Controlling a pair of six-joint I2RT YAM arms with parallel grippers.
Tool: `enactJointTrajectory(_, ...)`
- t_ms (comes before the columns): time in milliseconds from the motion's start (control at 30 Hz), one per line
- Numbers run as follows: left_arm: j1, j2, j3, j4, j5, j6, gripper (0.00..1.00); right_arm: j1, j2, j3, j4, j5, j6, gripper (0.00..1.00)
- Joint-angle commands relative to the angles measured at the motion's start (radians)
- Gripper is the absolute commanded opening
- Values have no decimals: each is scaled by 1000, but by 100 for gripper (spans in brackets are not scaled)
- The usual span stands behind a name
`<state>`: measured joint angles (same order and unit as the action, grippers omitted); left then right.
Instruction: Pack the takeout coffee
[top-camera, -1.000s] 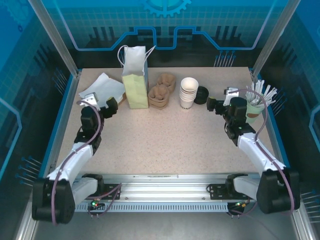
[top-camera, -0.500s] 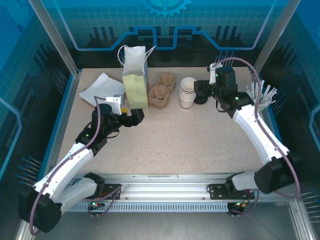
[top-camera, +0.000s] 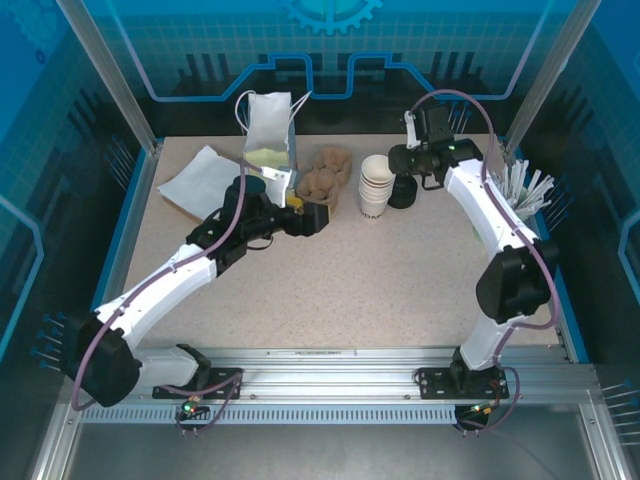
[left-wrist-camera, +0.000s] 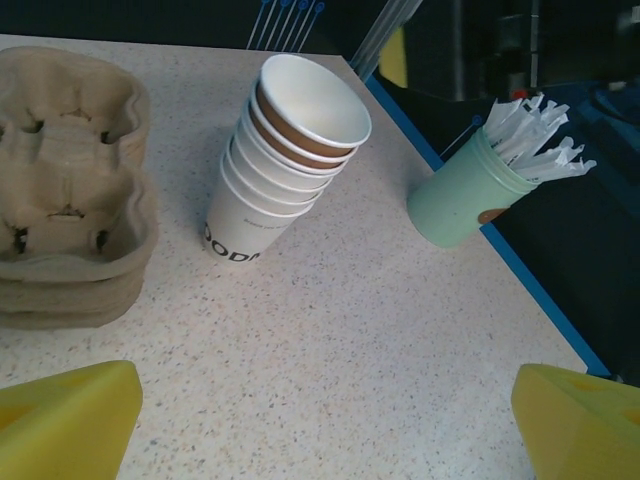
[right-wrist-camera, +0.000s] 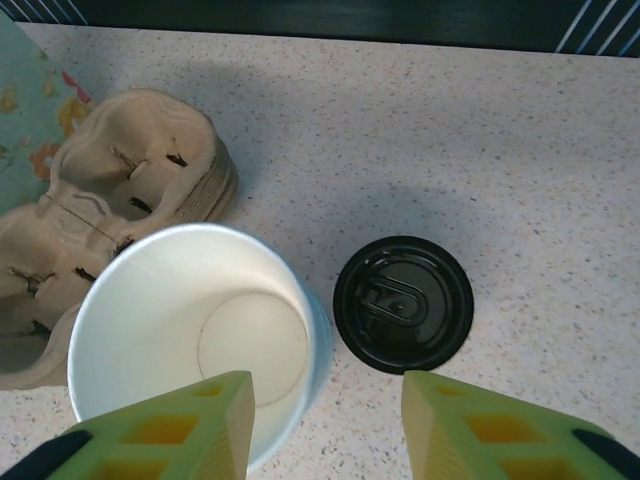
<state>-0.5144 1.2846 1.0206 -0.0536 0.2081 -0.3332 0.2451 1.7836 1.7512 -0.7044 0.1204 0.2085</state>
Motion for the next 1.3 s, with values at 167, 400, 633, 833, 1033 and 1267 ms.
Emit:
enactJointTrajectory(167, -29, 36, 56, 11, -7, 40, 97, -14, 119, 139, -96, -64, -12, 33)
enactJointTrajectory(400, -28, 38, 50, 6, -30, 43, 97, -13, 139, 138, -104, -80, -23, 28)
enactJointTrajectory(633, -29, 41, 44, 11, -48, 37, 97, -12, 150, 136, -110, -80, -35, 22)
enactJointTrajectory(833, -29, 42, 41, 8, -50, 36, 97, -13, 162, 140, -112, -81, -38, 20)
enactJointTrajectory(1033, -28, 42, 38, 8, -55, 36, 97, -13, 162, 139, -110, -77, -38, 14)
enactJointTrajectory(1267, -28, 45, 33, 11, -55, 34, 97, -13, 160, 149, -109, -74, -30, 9)
